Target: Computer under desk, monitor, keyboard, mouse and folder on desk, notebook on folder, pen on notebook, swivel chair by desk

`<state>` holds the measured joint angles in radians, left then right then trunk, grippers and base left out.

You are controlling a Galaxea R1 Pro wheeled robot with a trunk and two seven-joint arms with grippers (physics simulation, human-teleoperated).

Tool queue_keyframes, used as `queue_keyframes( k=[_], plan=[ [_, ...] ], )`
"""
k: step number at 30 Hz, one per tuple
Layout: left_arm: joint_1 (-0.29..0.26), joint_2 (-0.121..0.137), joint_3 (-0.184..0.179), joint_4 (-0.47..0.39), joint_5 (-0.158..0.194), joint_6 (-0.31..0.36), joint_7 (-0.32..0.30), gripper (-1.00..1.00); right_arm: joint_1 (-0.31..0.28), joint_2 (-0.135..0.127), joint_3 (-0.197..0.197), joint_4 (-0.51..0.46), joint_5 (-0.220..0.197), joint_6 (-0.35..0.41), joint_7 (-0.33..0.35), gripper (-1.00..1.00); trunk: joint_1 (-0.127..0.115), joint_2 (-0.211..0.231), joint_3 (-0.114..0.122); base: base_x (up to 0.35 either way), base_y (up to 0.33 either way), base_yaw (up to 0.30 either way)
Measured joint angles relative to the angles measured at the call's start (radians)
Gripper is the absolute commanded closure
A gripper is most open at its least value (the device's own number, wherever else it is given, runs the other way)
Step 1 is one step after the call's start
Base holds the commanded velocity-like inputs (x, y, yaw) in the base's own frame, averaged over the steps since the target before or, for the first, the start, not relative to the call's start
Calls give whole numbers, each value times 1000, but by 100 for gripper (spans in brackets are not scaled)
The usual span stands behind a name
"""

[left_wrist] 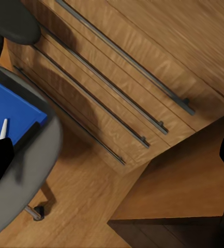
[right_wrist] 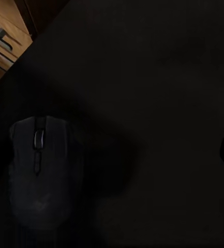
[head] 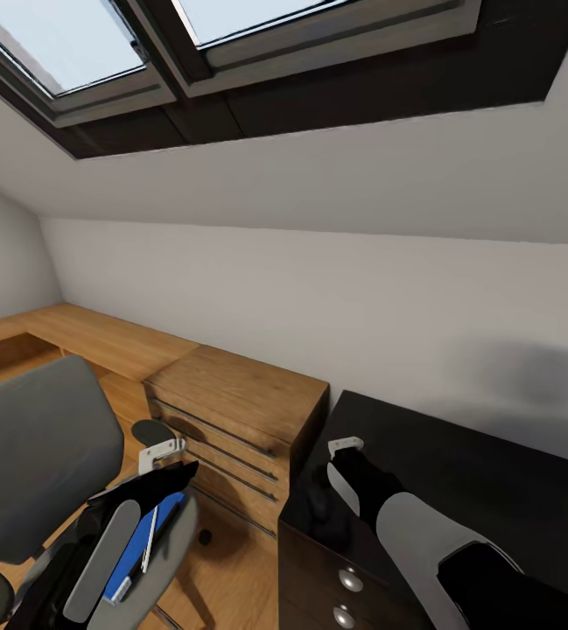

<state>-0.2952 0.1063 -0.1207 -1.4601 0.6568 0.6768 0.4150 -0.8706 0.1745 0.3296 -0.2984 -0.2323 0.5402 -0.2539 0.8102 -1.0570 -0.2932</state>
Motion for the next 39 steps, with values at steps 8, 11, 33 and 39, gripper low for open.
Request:
queue_keyframes(
  k=[8, 11, 33, 39],
  plan=[
    [0, 0, 0, 0, 0, 0, 0, -100, -1, 0, 0, -2, 2, 7, 31, -100, 0, 0, 0, 0, 0, 0],
    [0, 1, 0, 0, 0, 0, 0, -100, 0, 0, 0, -4, 2, 7, 36, -100, 0, 0, 0, 0, 0, 0],
    [0, 0, 30, -1, 0, 0, 0, -100, 0, 0, 0, -3, 2, 7, 41, -100, 0, 0, 0, 0, 0, 56],
    [0, 0, 31, -1, 0, 0, 0, -100, -1, 0, 0, -3, 2, 7, 40, -100, 0, 0, 0, 0, 0, 0]
  ],
)
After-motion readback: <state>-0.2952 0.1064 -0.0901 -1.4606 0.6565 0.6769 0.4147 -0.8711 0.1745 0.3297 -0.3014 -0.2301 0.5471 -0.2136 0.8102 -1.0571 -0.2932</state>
